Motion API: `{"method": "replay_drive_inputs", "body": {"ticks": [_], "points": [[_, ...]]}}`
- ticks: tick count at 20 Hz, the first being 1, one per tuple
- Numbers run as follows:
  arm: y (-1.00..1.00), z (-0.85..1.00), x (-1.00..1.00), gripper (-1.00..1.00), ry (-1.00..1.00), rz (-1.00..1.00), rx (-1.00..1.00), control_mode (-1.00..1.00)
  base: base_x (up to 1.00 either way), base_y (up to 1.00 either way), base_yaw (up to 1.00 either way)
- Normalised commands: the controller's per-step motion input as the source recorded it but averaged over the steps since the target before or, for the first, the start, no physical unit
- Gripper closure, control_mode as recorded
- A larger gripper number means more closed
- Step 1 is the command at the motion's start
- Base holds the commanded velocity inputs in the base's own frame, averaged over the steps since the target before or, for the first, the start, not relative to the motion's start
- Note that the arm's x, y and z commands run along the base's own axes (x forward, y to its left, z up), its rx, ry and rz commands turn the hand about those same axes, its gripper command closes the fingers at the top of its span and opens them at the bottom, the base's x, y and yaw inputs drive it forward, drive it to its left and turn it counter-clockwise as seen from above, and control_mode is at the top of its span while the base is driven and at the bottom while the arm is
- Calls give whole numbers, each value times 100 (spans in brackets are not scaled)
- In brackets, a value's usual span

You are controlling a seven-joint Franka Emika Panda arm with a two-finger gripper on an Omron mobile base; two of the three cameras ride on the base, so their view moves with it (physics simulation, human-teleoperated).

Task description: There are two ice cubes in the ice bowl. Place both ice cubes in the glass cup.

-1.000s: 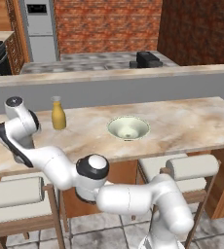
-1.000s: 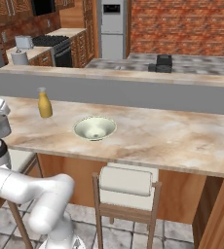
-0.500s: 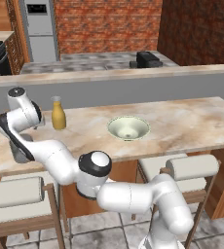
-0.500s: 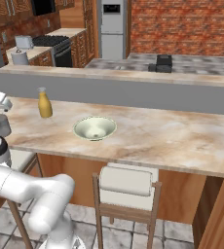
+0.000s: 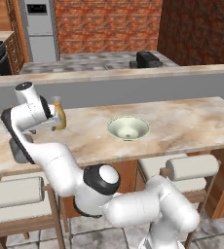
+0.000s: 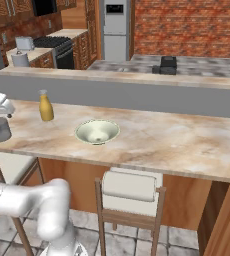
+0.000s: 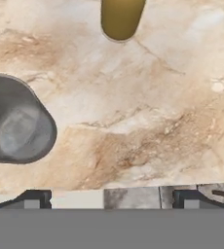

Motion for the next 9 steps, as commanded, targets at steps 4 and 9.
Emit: {"method": "replay_drive_inputs", "body": {"ticks": [4, 9], "points": [[-100, -40, -100, -100, -7, 0, -11, -100, 0, 0, 0], [-100, -29, -96, -100, -2, 0, -6, -100, 0, 0, 0]]}}
